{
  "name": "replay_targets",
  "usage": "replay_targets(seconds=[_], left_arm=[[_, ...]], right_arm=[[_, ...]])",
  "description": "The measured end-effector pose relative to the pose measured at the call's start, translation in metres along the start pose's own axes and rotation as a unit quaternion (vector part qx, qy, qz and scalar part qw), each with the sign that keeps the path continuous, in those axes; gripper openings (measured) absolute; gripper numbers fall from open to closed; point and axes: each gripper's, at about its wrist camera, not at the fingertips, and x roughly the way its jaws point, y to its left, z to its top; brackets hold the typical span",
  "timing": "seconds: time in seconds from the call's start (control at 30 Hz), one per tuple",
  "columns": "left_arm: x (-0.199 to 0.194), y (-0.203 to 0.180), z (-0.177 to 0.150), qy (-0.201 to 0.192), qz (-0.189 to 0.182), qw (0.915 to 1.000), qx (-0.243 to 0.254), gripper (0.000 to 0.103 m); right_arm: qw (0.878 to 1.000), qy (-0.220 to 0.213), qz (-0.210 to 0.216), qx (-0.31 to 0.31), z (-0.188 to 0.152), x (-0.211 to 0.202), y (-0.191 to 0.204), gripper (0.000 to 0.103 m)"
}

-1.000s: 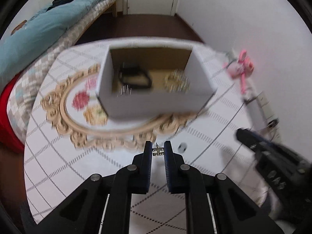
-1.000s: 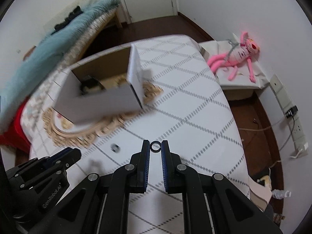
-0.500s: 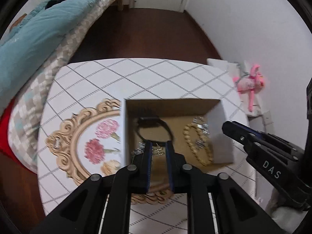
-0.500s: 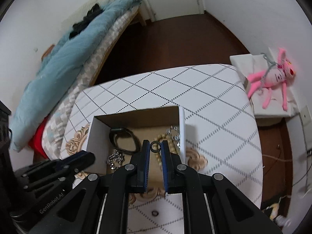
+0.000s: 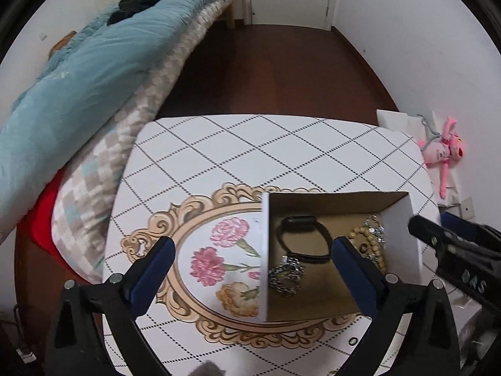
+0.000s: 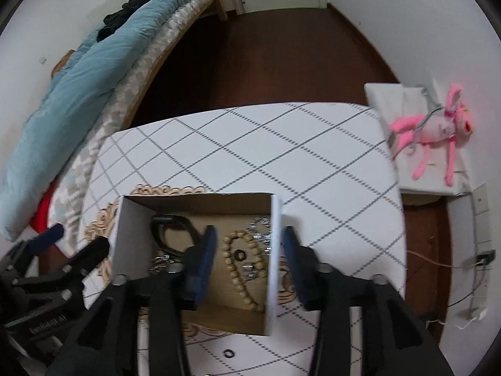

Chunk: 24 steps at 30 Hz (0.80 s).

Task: Organize jewelry
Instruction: 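Drop the earring into the box with the left gripper while the right gripper drops the ring, then pinch the second black ring with the right gripper while the left gripper pinches the second gold earring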

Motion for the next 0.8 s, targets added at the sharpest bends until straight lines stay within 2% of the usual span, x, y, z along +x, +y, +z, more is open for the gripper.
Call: replay_targets(seconds=[0.03,0.07,0.1,0.13,0.17,0.27,0.53,0.63,0.8], left_arm=[[0.0,0.0,-0.001,-0.004,0.007,1.0,0.001,0.103],[0.0,0.001,-0.002,-0.006,0.01,0.9999,0.001,0.103],[0.0,0.001,-0.003,-0.006,0.011,0.9999,0.0,0.103],[0.001,0.001,-0.005,-0.007,0.013,0.9999,-0.001,0.103],[0.0,0.001,-0.006,-0.007,0.013,0.9999,-0.001,0.103],[-0.003,0.0,-0.008,-0.01,0.012,0.9999,-0.001,0.103],[-0.029,0.008,-0.018,-0.033,0.004,0.9994,-0.011,0.103],[-0.034,0.01,-0.041,-0.03,0.015,0.9994,-0.009,0.103],[-0.013,0.015,-0.095,0.024,0.025,0.9994,-0.006,0.103]], right_arm=[[1.0,-0.002,-0.013,-0.004,-0.002,-0.001,0.0,0.074],[0.999,-0.007,-0.03,-0.011,-0.005,-0.003,0.001,0.087],[0.999,-0.01,-0.045,-0.017,-0.006,-0.004,0.002,0.093],[0.997,-0.013,-0.069,-0.028,-0.01,-0.005,0.004,0.094],[0.997,-0.013,-0.075,-0.032,-0.012,-0.005,0.005,0.094],[0.996,-0.007,-0.086,-0.038,-0.019,-0.003,0.007,0.1],[0.994,-0.046,-0.092,-0.034,-0.032,-0.037,0.014,0.101],[0.995,-0.049,-0.082,-0.033,-0.049,-0.047,0.016,0.101],[0.997,-0.027,-0.064,-0.027,-0.093,-0.035,0.015,0.101]])
